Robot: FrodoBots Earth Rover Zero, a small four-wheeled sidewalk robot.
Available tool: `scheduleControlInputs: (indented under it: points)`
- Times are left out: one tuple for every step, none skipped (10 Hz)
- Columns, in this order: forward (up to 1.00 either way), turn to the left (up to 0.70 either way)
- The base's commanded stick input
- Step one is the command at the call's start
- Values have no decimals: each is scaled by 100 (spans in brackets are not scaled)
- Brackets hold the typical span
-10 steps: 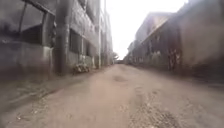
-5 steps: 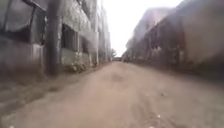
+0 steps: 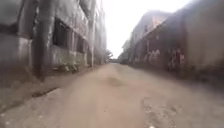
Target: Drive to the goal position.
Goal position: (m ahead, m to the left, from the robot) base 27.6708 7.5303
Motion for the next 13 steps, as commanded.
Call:
scheduleControlInputs:
  points:
    - [70,1]
    - [70,1]
    - [70,1]
    - [70,1]
    - [70,1]
    - [70,1]
    - [70,1]
    - [70,1]
    - [70,1]
    - [70,1]
    - [70,2]
    - [70,4]
    - [70,13]
